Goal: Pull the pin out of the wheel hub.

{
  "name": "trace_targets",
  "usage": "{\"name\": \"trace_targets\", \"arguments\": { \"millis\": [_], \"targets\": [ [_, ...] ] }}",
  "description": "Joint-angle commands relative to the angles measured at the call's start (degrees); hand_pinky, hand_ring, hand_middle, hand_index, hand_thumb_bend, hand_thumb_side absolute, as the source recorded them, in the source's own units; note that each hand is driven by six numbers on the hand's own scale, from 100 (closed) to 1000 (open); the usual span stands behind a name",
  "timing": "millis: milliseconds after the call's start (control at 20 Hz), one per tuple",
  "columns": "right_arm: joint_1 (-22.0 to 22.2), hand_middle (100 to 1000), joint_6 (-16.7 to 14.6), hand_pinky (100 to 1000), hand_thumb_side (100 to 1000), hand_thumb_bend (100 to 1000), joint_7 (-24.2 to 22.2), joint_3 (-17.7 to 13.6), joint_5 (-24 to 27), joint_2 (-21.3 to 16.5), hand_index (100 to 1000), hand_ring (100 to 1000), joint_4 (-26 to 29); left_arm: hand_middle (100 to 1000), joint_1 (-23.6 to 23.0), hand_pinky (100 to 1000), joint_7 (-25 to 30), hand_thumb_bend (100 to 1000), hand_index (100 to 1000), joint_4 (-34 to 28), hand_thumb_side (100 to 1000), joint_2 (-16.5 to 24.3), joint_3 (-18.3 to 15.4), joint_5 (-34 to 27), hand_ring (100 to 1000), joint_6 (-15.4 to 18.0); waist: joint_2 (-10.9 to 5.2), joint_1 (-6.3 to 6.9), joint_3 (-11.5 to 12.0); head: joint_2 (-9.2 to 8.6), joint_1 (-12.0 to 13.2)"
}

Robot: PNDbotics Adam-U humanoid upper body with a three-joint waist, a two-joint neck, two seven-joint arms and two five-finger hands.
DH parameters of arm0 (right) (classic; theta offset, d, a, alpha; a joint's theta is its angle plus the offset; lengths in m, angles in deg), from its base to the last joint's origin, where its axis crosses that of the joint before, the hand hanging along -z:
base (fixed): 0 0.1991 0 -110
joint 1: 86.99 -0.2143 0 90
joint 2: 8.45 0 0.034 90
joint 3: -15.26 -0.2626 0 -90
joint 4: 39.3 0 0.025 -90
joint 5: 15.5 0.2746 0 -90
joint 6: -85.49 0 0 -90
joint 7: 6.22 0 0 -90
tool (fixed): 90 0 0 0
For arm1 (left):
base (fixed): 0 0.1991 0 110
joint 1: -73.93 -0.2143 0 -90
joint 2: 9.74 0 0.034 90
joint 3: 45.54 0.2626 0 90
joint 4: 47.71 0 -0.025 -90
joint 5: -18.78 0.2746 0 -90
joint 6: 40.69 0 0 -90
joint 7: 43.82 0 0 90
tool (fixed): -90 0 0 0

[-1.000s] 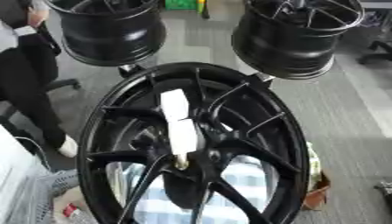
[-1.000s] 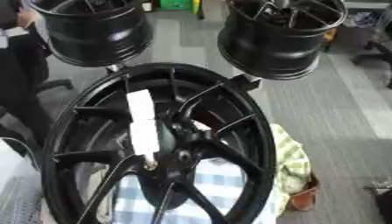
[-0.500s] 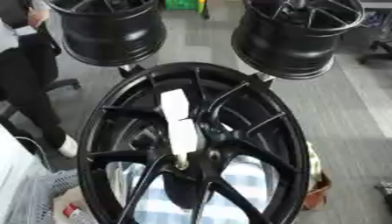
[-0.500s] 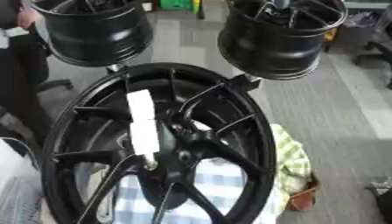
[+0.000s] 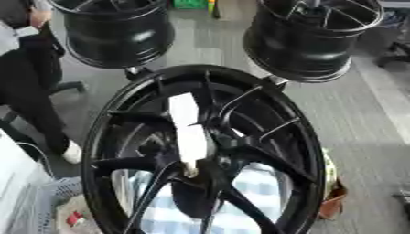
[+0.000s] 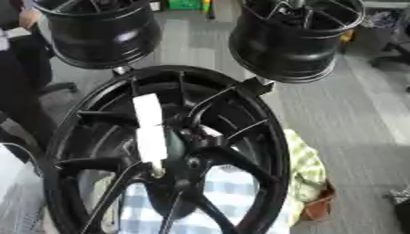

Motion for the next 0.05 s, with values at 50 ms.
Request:
{"name": "trace_targets", "arguments": {
  "millis": [50],
  "targets": [
    [0.19, 577, 0.15, 780, 265, 503, 2.56, -0.04, 1.59, -0.71, 721, 674, 4.55, 762, 0.76, 771, -0.14, 185, 844, -0.95, 663, 1.66, -0.43, 0.06, 873, 0.45, -0.88, 0.2, 0.06, -0.47, 0.18]
  ]
}}
